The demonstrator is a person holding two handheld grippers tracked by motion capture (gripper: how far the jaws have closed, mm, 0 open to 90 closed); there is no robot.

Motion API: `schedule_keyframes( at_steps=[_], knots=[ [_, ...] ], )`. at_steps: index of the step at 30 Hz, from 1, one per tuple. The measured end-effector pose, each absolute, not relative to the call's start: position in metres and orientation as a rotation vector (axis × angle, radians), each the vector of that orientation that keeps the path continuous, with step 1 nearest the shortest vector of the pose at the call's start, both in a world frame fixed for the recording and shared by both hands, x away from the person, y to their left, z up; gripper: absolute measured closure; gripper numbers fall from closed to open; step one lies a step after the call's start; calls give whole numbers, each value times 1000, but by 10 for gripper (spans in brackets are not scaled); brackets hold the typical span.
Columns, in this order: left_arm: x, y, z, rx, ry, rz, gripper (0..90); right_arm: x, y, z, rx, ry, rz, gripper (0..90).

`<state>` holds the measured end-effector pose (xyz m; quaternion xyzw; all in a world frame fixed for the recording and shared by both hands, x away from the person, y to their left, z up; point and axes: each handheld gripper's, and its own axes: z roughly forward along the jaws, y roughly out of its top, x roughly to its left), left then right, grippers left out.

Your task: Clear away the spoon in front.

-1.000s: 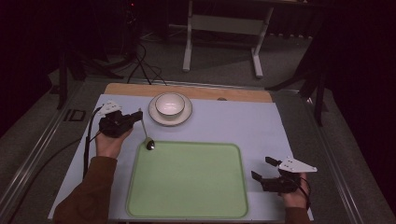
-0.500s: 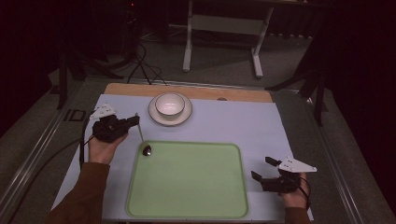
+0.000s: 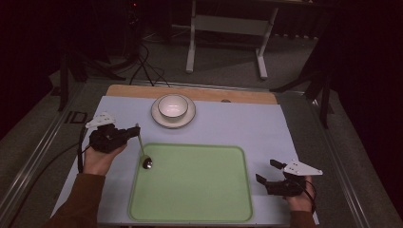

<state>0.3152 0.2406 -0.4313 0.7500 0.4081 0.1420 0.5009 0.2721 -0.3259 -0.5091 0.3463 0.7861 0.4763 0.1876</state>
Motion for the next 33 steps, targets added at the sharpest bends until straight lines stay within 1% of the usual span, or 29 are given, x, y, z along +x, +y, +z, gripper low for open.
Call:
schedule_keyframes(
  at_steps=[4,6,12,20,23,33],
  knots=[
    [312,241,-436,1845,989,283,891,272,-326,-509,974,2213,1339,142],
    [312,242,-440,1834,990,252,890,272,-326,-509,974,2213,1338,142],
    [312,242,-455,1814,994,221,873,272,-326,-509,974,2214,1336,142],
    [311,238,-475,1805,993,210,845,272,-326,-509,976,2212,1336,142],
    [310,237,-482,1827,998,210,827,272,-326,-509,976,2212,1334,142],
    [311,229,-493,1855,991,179,791,272,-326,-509,974,2212,1335,142]
  ],
)
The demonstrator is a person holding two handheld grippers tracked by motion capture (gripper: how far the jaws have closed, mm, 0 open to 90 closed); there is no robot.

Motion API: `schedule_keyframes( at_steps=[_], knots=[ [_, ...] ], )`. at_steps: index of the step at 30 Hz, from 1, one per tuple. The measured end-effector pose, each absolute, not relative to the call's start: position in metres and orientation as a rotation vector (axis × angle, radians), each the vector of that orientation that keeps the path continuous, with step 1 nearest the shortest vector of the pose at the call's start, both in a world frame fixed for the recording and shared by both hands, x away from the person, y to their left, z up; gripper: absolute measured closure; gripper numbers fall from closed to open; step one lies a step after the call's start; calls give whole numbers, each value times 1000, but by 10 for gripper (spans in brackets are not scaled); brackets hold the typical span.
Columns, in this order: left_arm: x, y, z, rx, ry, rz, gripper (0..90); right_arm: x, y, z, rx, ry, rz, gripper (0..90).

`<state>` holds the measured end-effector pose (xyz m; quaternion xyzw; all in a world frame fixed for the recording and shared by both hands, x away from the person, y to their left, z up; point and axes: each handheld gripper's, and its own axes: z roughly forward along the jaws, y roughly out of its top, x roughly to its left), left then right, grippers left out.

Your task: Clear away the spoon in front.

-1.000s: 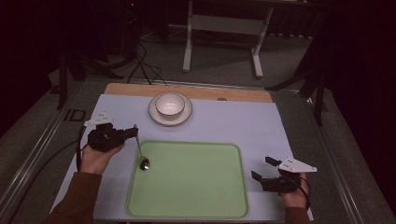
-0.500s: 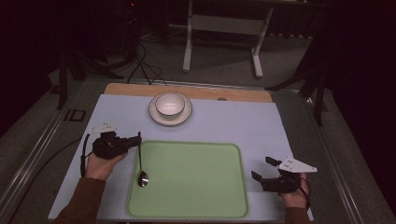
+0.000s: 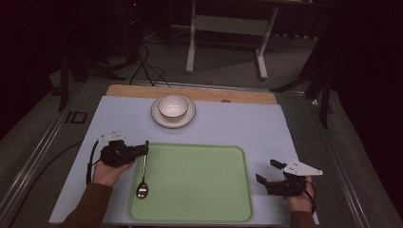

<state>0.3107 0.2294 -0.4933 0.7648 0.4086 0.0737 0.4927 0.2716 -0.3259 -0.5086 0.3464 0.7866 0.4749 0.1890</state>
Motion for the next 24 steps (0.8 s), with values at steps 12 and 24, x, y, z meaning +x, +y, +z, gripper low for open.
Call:
schedule_keyframes(
  at_steps=[12,24],
  knots=[
    [303,221,-512,1929,1020,149,759,271,-326,-508,969,2213,1335,142],
    [314,201,-523,2077,1054,337,433,271,-325,-509,965,2223,1329,142]
  ],
)
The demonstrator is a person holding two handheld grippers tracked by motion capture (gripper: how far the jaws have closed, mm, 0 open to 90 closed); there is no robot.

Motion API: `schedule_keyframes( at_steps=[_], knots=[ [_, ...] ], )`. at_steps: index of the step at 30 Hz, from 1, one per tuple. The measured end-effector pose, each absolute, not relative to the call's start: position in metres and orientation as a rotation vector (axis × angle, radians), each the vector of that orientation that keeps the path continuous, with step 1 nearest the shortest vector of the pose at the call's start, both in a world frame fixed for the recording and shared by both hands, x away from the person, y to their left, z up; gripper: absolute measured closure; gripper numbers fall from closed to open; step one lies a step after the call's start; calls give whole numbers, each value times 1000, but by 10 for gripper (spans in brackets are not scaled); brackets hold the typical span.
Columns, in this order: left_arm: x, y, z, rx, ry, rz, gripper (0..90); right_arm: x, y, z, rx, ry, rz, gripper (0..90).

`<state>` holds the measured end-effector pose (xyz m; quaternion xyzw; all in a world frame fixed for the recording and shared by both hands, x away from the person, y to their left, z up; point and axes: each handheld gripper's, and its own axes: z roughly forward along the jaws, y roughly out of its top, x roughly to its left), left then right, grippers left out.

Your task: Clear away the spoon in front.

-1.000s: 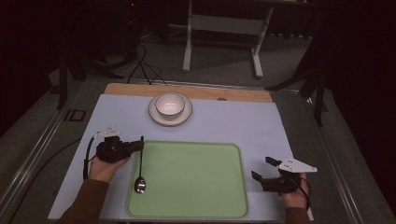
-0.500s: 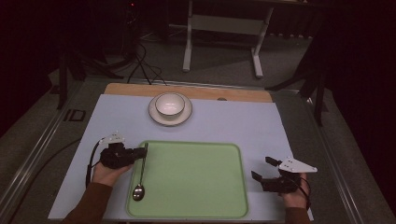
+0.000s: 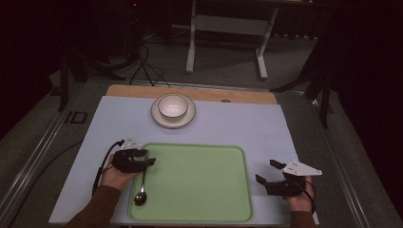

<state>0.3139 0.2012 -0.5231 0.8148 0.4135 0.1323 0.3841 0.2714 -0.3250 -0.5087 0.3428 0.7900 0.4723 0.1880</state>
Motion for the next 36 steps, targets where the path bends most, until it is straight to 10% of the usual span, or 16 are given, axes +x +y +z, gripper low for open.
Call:
schedule_keyframes(
  at_steps=[36],
  knots=[
    [283,255,-490,1789,1131,663,398,269,-328,-505,942,2193,1359,140]
  ],
)
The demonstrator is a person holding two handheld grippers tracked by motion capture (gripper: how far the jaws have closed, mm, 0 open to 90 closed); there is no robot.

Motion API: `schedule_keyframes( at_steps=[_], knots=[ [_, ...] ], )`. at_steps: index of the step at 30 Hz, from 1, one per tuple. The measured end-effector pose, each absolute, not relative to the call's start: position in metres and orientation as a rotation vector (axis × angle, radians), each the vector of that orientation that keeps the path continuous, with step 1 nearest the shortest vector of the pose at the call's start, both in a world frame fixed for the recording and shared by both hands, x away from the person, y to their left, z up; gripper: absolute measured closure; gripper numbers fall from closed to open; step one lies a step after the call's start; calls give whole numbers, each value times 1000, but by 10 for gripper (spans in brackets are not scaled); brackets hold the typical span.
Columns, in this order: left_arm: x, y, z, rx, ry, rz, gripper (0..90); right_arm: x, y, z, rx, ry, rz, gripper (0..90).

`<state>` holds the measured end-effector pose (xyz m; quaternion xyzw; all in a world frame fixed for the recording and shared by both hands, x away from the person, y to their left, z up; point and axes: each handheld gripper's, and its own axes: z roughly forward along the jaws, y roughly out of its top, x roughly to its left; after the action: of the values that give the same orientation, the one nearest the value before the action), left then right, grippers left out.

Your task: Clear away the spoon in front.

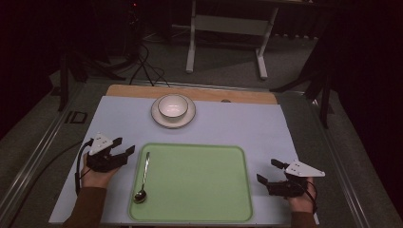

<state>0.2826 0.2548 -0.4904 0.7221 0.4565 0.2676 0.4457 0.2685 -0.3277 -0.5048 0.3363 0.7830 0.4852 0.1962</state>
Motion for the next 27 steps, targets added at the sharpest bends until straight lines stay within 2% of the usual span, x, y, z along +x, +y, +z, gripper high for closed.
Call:
schedule_keyframes(
  at_steps=[27],
  knots=[
    [257,302,-487,1612,1214,754,397,263,-337,-497,900,2113,1424,140]
  ],
)
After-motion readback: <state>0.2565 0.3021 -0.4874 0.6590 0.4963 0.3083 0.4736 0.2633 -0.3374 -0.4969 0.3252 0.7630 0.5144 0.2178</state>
